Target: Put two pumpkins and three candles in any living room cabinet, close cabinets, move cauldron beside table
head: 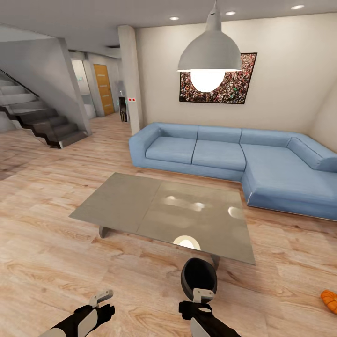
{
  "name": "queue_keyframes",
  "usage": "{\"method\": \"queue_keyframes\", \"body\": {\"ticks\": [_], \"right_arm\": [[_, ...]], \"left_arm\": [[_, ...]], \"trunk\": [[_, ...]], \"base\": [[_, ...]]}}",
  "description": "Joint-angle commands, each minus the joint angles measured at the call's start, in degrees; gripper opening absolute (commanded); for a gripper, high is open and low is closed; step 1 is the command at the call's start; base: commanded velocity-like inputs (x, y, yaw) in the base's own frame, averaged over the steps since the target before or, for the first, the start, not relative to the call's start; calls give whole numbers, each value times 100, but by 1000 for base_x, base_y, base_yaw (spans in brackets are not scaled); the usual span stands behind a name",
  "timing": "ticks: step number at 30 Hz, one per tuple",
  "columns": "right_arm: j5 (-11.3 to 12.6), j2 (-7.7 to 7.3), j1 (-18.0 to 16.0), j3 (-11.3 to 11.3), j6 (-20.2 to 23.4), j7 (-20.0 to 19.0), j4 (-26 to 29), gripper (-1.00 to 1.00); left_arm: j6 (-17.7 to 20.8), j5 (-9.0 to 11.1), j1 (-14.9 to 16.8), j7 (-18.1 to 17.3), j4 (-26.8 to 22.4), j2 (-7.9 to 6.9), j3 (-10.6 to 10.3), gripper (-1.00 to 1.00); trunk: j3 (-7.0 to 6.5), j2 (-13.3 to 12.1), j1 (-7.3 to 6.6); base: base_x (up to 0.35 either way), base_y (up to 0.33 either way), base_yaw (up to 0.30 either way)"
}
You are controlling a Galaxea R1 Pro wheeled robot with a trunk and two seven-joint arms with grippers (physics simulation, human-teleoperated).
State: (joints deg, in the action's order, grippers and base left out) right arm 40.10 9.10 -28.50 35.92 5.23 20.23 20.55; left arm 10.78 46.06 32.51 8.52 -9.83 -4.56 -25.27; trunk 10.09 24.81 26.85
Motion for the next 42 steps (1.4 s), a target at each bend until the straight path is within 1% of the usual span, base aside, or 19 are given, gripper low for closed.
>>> {"method": "queue_keyframes", "body": {"ticks": [1, 8, 14, 19, 24, 26, 32, 36, 42], "right_arm": [[25, -4, -6, 47, 31, 48, 11, 100], [0, -1, -6, 52, 31, 51, 11, 100], [-17, -4, -6, 55, 31, 51, 11, 100], [-27, 3, -6, 55, 31, 51, 11, 100], [-28, 2, -6, 55, 31, 51, 11, 100], [-28, 3, -6, 55, 31, 51, 11, 100], [-28, 5, -6, 55, 31, 51, 11, 100], [-28, 4, -6, 55, 31, 51, 11, 100], [-28, 4, -6, 55, 31, 51, 11, 100]], "left_arm": [[29, 52, 1, 41, -19, -6, -48, 100], [29, 43, 1, 69, -19, -6, -48, 100], [37, 62, 1, 39, -19, -32, -48, 100], [26, 81, 1, 44, -19, -25, -44, 100], [24, 95, 1, 51, -19, -18, -44, 100], [22, 96, 1, 56, -19, -14, -46, 100], [33, 95, 1, 61, -19, -10, -50, 100], [37, 89, 1, 69, -19, -8, -54, 100], [38, 88, 1, 69, -19, -7, -56, 100]], "trunk": [[11, 11, 3], [11, 11, 3], [11, 11, 3], [11, 11, 3], [-79, -189, -107], [-80, -189, -107], [-99, -189, -107], [-129, -189, -107], [-139, -189, -107]], "base": [[0, 0, 0], [0, 3, 17], [0, 164, 233], [0, 56, 286], [0, 6, 291], [0, 1, 137], [0, 0, -151], [0, 0, -37], [0, 0, -5]]}}
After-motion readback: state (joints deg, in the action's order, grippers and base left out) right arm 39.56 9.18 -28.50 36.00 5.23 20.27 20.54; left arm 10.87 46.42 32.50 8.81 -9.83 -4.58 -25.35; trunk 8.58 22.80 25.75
